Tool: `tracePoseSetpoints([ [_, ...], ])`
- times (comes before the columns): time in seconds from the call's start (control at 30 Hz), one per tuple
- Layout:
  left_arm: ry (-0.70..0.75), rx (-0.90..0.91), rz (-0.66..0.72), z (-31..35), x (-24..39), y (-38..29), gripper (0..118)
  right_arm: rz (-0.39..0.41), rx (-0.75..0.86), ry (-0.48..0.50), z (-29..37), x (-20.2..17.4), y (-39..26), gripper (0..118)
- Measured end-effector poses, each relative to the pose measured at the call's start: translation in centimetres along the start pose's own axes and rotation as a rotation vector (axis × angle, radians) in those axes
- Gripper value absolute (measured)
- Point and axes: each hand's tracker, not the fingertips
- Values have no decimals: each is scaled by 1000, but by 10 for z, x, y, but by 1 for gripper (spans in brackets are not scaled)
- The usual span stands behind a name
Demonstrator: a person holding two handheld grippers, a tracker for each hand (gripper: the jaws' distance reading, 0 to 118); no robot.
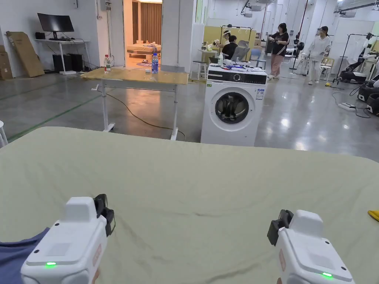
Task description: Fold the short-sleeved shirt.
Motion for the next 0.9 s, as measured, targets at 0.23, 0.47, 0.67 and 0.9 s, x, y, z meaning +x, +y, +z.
tracePoseSetpoints([
  [0.23, -21, 5, 52, -3, -6, 11, 0, -49, 35, 92, -1, 3, 17, 4],
  [0.47, 36, 68, -1251, -12, 34, -26, 0, 1303, 176, 17, -4, -54, -12, 3],
  [0.67, 30, 66, -1272, -14, 31, -29, 0, 1275, 165, 46, 5, -50, -6, 3],
  [0.9, -26, -47, -300, -16, 5, -3, 0, 398, -38, 60, 5, -27, 20, 3],
])
